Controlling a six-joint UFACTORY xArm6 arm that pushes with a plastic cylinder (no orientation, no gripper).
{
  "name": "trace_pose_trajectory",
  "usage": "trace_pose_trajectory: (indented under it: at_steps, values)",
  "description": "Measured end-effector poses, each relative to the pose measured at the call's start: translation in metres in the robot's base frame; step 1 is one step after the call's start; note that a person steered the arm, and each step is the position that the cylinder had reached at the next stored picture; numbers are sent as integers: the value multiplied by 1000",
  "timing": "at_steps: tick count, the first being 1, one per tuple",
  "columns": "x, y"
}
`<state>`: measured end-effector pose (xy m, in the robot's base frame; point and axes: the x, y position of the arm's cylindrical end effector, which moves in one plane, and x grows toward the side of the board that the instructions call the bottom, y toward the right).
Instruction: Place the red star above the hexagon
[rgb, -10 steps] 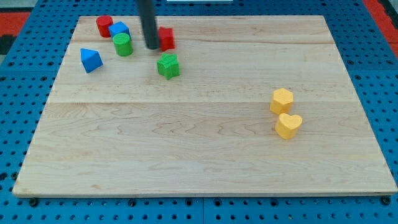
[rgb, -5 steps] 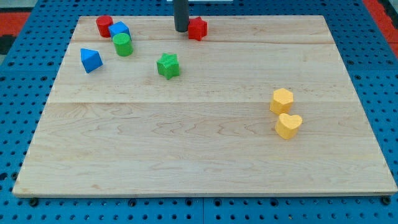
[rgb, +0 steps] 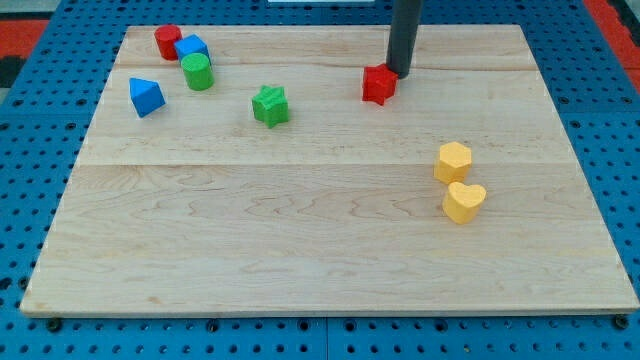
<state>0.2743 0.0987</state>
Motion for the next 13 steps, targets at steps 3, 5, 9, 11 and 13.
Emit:
trace_pose_trajectory:
  at_steps: [3,5,9,11,13]
  values:
    - [33,-19]
    - [55,-88]
    - [81,20]
    - [67,-35]
    - [-25,-89]
